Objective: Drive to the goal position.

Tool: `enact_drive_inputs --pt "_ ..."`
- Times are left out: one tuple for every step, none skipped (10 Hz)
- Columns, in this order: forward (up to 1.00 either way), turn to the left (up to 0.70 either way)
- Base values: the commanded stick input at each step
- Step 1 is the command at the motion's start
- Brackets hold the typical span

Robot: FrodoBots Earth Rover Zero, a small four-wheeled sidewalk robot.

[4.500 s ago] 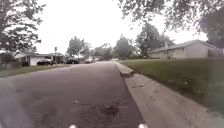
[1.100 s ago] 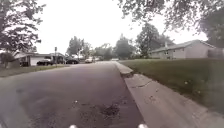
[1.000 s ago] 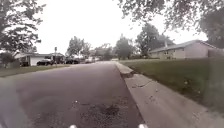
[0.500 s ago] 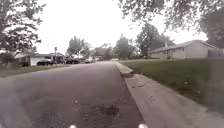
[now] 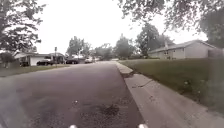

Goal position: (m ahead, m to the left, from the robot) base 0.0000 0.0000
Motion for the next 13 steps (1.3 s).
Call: enact_drive_inputs --pt "0.07 0.0" --pt "0.07 0.0" --pt "0.07 0.0" --pt "0.07 0.0" --pt "0.07 0.0" --pt "0.07 0.0" --pt "0.07 0.0" --pt "0.06 0.0" --pt "0.06 0.0" --pt "0.07 0.0" --pt "0.07 0.0" --pt "0.07 0.0" --pt "0.07 0.0"
